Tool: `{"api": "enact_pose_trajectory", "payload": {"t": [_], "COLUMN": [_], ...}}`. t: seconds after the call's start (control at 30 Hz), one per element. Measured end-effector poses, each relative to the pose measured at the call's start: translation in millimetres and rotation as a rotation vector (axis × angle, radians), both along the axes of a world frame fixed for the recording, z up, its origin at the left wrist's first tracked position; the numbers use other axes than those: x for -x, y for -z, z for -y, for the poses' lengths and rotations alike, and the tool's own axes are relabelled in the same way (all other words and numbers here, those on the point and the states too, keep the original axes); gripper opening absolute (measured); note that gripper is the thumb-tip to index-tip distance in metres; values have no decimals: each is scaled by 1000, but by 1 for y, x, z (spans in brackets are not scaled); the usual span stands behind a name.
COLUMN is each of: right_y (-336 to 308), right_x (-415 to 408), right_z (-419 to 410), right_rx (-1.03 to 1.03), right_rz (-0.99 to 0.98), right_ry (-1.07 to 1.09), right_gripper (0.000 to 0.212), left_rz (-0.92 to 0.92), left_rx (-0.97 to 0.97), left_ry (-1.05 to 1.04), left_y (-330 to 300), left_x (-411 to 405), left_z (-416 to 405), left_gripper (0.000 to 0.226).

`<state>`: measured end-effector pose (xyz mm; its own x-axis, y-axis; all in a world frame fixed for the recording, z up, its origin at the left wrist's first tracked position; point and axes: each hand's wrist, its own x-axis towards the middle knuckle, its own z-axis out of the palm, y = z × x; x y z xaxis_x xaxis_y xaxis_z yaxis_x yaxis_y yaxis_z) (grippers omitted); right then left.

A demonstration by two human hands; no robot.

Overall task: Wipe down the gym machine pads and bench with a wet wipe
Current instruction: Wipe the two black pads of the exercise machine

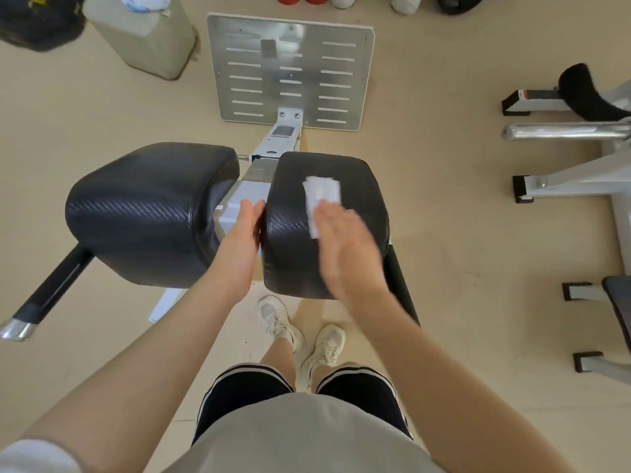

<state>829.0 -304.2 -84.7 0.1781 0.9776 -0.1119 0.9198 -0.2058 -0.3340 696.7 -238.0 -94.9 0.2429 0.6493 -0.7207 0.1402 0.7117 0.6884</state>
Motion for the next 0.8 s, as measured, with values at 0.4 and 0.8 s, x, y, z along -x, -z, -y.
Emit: {"api": "enact_pose_trajectory", "payload": {"t": [0.4, 0.8], "right_y": [-8, -6], "right_x": [-34, 48], "right_z": [29, 23], "right_rx": [139, 67], "right_rz": [95, -33], "right_ry": [-66, -237], "right_gripper": [59, 59], "left_rz": [-42, -12], "left_rx": [-93, -52], "left_ry": [-92, 69], "left_y": [-14, -13], "left_x": [8, 19], "left_z": [43, 35], "left_gripper": [58, 61]}}
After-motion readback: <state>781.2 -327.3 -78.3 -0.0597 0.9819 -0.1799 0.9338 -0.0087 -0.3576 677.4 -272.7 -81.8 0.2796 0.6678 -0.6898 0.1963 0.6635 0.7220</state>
